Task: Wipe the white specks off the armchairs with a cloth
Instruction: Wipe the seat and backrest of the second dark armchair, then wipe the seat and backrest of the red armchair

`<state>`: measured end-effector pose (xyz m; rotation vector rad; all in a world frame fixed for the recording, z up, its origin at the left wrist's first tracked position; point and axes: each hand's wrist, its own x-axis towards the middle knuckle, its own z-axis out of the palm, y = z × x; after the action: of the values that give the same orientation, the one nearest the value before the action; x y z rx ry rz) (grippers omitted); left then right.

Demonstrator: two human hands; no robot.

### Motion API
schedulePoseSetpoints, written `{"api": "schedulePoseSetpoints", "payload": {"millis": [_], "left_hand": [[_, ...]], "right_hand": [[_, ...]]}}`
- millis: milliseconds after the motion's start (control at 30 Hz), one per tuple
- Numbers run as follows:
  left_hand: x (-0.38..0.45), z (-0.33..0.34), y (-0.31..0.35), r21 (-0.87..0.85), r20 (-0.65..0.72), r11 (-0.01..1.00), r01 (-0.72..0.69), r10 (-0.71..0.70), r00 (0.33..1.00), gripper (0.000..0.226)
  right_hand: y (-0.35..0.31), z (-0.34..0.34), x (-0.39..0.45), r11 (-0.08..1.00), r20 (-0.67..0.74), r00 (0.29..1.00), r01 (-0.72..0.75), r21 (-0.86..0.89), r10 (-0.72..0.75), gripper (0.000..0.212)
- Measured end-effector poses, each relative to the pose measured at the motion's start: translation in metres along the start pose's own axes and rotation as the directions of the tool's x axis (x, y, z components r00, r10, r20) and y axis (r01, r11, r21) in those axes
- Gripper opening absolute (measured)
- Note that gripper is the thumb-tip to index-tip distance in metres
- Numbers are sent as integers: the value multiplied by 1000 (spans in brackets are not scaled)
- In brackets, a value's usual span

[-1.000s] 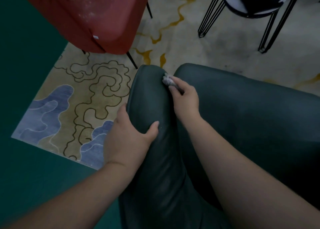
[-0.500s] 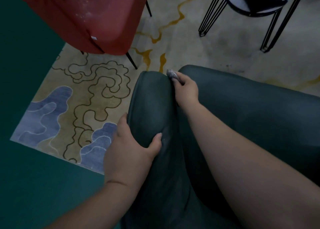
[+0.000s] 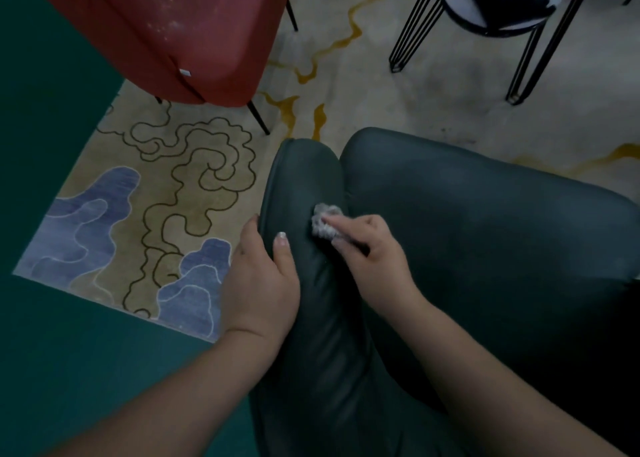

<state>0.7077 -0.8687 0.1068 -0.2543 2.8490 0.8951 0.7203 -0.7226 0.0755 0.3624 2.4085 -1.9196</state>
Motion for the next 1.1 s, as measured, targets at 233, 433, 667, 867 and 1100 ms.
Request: {"api": "schedulePoseSetpoints", "payload": {"millis": [233, 433, 667, 867, 1100], "left_hand": [[-1, 1, -2, -37, -7, 999, 21, -22, 1000, 48], [0, -15, -8, -157, 162, 987, 32, -6, 987, 51], [-39, -77, -40, 100, 194, 990, -98, 77, 978, 56], [-70, -140, -83, 376, 287, 883, -279, 175, 942, 50], [-52, -196, -145, 498, 378, 789, -359, 175, 909, 50]], "right_hand": [[2, -12, -74, 991, 129, 990, 69, -111, -54, 36], [-16, -23, -88, 985, -22, 998, -55, -161, 52, 39], [-60, -8, -85, 970, -68, 997, 5, -244, -22, 30], [-105, 22, -101, 941, 32, 999, 42, -336, -33, 29], [-146, 101, -101, 929, 74, 996, -15, -370, 46, 29]]}}
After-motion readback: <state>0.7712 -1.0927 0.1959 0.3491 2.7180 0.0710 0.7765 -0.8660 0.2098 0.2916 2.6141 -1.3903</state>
